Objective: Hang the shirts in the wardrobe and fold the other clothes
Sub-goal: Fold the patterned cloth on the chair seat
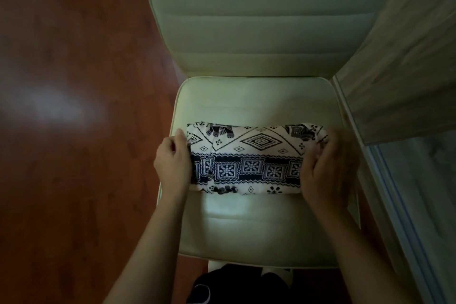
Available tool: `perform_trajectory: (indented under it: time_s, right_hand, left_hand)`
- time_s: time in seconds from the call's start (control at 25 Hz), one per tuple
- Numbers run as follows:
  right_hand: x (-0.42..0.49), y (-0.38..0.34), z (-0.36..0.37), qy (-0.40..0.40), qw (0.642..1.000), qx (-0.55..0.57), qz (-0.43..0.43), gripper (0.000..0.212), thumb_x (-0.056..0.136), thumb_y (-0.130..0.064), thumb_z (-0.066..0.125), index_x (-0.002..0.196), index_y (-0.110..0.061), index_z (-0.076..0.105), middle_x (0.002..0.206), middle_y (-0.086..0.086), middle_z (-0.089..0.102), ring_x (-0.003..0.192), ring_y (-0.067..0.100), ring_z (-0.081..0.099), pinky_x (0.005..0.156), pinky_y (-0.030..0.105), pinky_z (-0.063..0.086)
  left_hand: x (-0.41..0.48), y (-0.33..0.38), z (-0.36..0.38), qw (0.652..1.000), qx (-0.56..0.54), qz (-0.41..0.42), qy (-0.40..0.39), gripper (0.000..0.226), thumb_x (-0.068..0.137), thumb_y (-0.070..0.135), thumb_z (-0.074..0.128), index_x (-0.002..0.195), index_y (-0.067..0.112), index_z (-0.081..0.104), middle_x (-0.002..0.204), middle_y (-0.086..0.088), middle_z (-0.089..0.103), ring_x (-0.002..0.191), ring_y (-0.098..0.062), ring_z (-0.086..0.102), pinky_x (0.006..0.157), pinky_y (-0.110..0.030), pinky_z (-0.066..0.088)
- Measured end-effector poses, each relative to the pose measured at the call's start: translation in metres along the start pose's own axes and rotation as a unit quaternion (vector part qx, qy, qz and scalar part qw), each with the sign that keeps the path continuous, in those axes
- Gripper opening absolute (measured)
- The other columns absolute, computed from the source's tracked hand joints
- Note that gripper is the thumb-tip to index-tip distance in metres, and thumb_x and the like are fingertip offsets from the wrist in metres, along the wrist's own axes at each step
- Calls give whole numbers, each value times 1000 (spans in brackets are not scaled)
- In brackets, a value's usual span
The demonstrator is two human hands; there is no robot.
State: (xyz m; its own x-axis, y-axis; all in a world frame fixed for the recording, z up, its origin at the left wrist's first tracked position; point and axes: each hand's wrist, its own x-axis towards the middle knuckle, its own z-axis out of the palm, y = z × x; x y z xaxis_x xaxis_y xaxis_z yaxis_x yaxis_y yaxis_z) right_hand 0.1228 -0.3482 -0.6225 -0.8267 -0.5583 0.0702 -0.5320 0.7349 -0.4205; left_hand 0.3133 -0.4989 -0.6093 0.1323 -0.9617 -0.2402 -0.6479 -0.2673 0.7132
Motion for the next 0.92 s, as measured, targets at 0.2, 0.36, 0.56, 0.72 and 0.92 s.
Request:
perform_trajectory:
  time_s: [0.2, 0.36, 0.56, 0.72, 0.92]
  right_hand:
    - [-6, 8, 23, -86, 993, -9, -78, 61, 95, -52, 13, 144, -19, 30, 154, 9, 22, 141, 32, 15, 110, 51, 19]
    - [-1, 17, 27, -103, 992, 9, -78, 71, 90, -62, 0, 147, -22, 15, 154, -2, 6, 143, 22, 3, 112, 39, 6]
    - [-2, 13, 23, -113, 990, 71, -53, 67, 93, -55, 16, 149, -18, 14, 157, 7, 6, 143, 27, 7, 113, 39, 12]
    - [-10, 8, 7, -57, 990, 53, 116, 77, 87, -62, 37, 138, -5, 30, 138, 23, 39, 123, 35, 41, 96, 42, 41]
    - [-14, 14, 12, -90, 983, 47, 150, 74, 79, -68, 41, 110, -2, 52, 104, 19, 58, 93, 33, 56, 73, 39, 49]
  left_hand:
    - [-1, 20, 12, 994, 62, 52, -76, 36, 93, 44, 48, 85, 11, 59, 71, 1, 58, 64, -14, 51, 58, -29, 35]
    - [20, 21, 4, 997, 61, 47, -16, 38, 98, 31, 41, 64, 15, 40, 59, 2, 45, 55, -16, 40, 53, -30, 27]
    - [-3, 21, 8, 994, 87, 34, -52, 46, 94, 55, 34, 100, 14, 53, 96, -4, 60, 88, -24, 56, 71, -33, 39]
    - [-23, 9, -5, 986, 54, -56, -147, 88, 73, 78, 48, 133, 14, 39, 127, -6, 53, 113, -23, 51, 90, -35, 41]
    - [-36, 5, -7, 980, 73, -43, -181, 105, 61, 81, 53, 139, 13, 34, 107, 2, 60, 92, -16, 57, 77, -32, 43]
